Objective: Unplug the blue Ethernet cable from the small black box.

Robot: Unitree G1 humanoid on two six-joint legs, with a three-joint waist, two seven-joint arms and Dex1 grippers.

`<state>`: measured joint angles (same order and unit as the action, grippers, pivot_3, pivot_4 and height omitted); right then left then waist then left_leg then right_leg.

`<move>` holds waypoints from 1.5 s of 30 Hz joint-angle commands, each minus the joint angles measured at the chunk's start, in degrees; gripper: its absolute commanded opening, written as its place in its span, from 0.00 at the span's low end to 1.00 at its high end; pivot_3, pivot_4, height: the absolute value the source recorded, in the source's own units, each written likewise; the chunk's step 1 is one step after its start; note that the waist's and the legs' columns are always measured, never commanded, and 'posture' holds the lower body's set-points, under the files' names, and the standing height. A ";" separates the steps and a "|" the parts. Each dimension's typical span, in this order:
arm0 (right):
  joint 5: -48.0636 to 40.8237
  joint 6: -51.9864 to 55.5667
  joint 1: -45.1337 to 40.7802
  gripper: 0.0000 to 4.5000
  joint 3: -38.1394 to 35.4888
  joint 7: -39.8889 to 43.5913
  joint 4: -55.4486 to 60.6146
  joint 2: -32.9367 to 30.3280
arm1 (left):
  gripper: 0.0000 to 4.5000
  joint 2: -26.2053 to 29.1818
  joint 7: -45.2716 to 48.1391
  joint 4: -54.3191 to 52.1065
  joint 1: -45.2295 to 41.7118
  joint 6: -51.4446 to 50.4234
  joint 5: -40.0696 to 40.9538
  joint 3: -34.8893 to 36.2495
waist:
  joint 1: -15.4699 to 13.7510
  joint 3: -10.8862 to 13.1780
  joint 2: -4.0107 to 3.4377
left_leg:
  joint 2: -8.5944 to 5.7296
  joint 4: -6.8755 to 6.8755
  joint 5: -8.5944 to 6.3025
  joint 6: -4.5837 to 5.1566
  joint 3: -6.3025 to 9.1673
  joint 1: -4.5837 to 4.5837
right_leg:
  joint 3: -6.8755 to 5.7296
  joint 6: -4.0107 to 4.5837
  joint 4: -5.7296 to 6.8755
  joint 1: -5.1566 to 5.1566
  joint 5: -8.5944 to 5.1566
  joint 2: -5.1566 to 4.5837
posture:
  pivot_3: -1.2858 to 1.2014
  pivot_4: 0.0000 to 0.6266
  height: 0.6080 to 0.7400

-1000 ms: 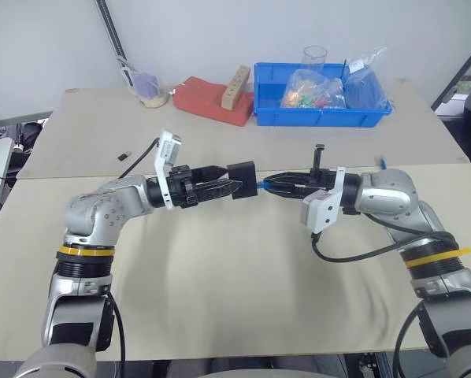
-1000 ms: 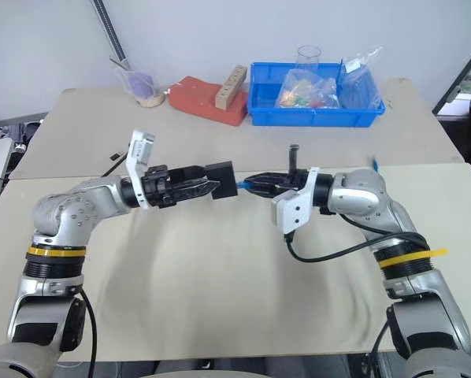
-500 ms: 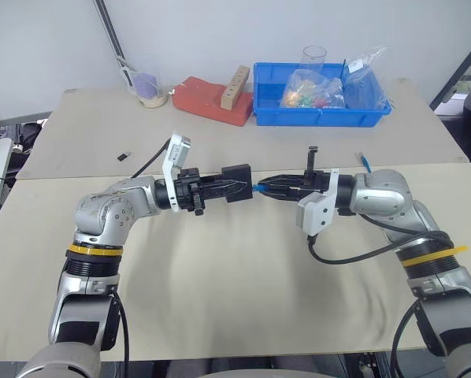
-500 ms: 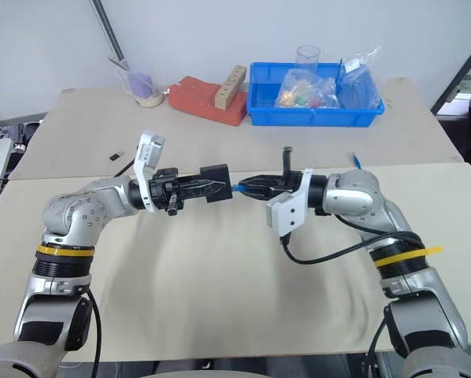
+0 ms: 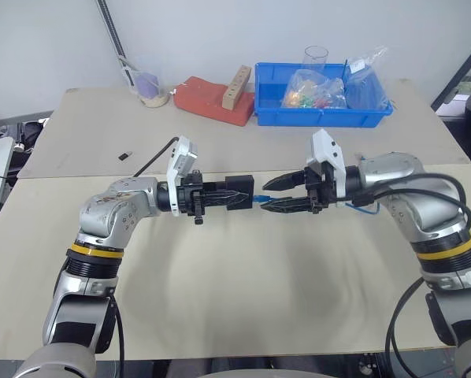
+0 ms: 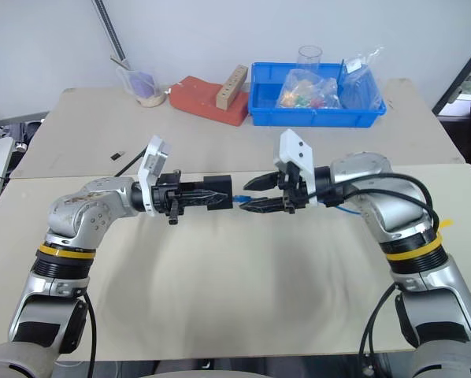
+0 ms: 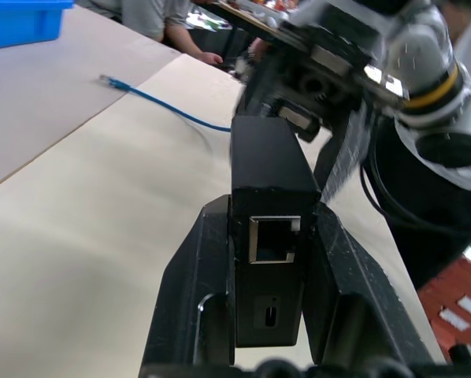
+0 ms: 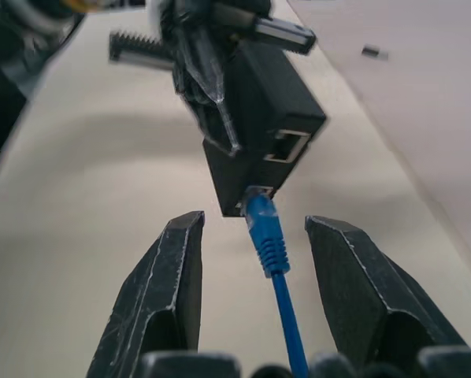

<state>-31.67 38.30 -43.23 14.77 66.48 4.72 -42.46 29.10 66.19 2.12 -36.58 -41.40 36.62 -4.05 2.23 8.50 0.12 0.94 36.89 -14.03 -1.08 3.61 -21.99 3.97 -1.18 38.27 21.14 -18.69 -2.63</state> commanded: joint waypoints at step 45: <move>7.54 0.54 2.91 0.00 -1.80 13.04 -5.39 -7.93 | 0.13 5.41 3.90 -7.37 3.15 2.59 -0.30 1.93 | -0.46 0.00 0.00 | -0.02 0.00 -0.01 0.01 0.06 -0.07 | -0.03 0.00 -0.10 0.00 0.00 0.00 | 0.52 0.24 1.00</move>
<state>-24.91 41.04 -40.83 15.05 78.93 -0.65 -49.44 33.81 69.64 -2.86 -33.56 -40.01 35.87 -4.45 1.76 8.50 0.11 0.91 36.89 -14.04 -1.07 3.66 -22.05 3.95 -1.18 38.15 21.14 -18.69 -2.64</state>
